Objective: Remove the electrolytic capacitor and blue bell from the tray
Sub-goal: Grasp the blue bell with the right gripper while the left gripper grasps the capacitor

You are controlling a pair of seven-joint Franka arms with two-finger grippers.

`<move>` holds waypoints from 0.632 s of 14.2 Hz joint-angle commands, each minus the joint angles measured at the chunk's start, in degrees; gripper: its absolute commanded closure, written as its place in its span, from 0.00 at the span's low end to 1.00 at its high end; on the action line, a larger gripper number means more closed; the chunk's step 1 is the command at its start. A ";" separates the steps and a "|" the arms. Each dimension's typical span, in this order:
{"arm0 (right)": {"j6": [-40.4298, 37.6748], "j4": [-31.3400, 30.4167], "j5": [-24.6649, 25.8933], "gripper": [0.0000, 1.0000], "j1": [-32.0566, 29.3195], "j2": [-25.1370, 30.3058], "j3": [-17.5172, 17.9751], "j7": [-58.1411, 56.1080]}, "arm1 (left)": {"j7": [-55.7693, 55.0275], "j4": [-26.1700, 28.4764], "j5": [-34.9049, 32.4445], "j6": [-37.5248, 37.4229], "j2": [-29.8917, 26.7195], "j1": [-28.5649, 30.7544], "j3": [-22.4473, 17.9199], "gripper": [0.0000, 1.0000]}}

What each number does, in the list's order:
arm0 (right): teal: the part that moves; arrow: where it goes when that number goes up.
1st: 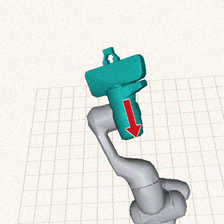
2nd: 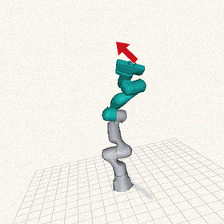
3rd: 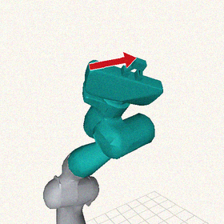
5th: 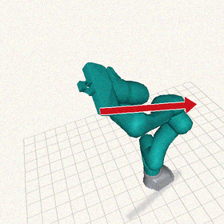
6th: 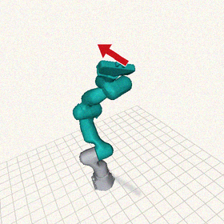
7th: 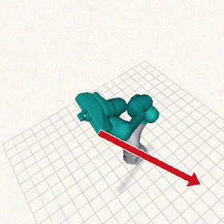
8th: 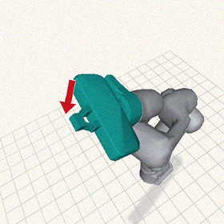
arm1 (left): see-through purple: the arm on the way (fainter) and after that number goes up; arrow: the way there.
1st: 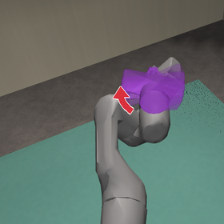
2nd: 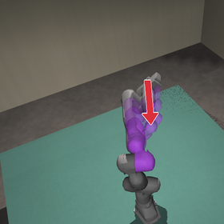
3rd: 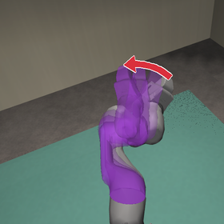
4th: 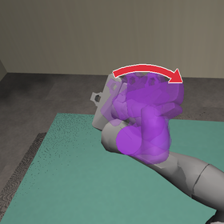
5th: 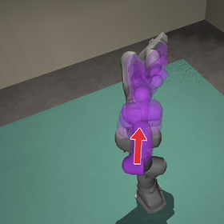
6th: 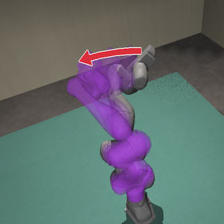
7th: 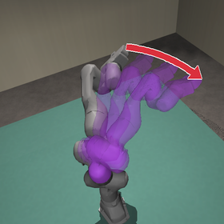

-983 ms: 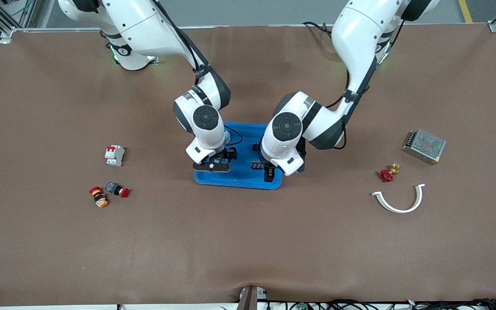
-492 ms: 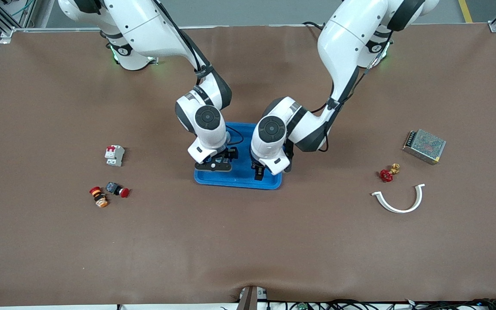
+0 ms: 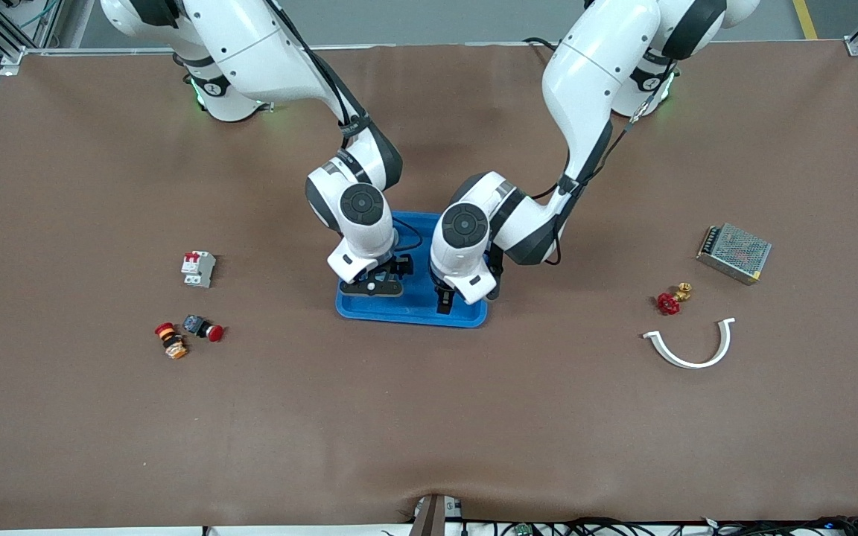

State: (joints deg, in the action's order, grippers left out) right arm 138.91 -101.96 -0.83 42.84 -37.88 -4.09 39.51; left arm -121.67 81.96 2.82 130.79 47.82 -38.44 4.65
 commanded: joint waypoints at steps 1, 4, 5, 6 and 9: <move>0.66 -0.78 0.39 0.00 -0.13 0.08 -0.30 -1.81 | -1.28 -1.45 -1.59 1.04 1.67 -0.93 -0.96 0.00; 1.10 -0.87 0.39 0.00 0.05 0.08 -0.30 -1.81 | -1.46 -1.36 -1.86 2.10 1.93 -0.93 -0.87 0.00; 1.10 -0.87 0.48 0.00 0.05 0.08 -0.30 -1.81 | -1.55 -1.36 -1.94 2.10 2.02 -0.93 -0.87 0.00; 1.10 -0.87 0.40 0.00 0.05 0.08 -0.30 -1.81 | -1.63 -1.36 -1.94 2.18 2.02 -1.02 -0.87 0.00; 1.10 -0.87 0.39 0.00 -0.04 0.08 -0.30 -1.81 | -1.81 -1.45 -1.94 2.27 2.37 -1.46 -0.96 0.00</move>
State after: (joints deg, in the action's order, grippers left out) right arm 139.35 -102.47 -0.83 42.83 -37.94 -4.38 38.09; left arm -121.68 81.86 2.39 132.64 49.23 -38.85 4.54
